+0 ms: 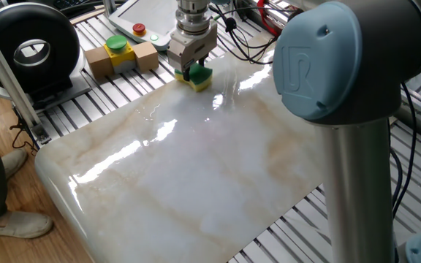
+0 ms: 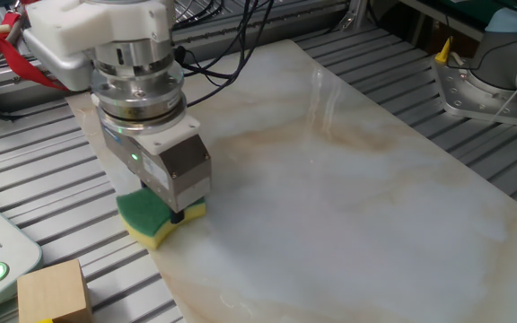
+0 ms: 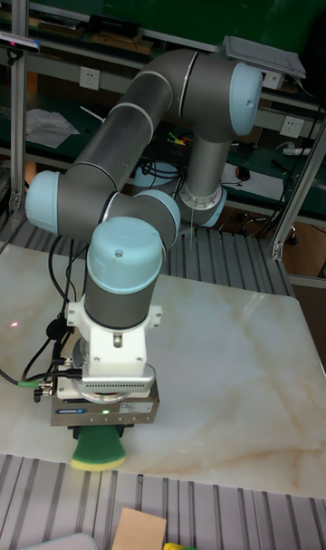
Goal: Clean the tabletop with a sponge
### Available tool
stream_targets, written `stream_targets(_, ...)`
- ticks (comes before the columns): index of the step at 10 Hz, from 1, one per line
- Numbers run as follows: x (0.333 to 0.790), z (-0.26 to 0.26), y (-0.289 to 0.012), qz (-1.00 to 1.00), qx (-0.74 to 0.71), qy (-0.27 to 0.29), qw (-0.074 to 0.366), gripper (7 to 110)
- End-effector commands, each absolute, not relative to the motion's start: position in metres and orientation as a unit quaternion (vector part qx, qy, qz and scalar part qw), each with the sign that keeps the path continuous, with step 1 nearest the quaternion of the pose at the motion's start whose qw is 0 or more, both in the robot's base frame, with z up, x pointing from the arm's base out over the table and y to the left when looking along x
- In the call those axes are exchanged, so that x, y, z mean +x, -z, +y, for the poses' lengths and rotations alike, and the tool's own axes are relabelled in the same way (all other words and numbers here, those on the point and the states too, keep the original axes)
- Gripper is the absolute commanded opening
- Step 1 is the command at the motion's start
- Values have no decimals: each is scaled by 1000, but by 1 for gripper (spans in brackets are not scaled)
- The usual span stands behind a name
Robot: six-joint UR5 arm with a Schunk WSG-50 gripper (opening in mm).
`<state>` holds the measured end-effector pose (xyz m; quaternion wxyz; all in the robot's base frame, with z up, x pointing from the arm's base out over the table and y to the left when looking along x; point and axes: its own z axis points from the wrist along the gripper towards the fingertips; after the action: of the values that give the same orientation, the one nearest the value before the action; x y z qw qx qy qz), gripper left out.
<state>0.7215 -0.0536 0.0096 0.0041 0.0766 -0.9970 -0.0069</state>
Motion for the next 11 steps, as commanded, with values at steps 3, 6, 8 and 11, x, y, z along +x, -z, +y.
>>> stream_targets(3,731,-52,-11,-998,58,17,-11,7)
stream_targets(6,724,-50,-2,-998,46,30,-3,7)
stream_targets(8,718,-50,4,-999,42,28,-2,7)
stream_targets(11,716,-54,7,-999,41,26,-1,7)
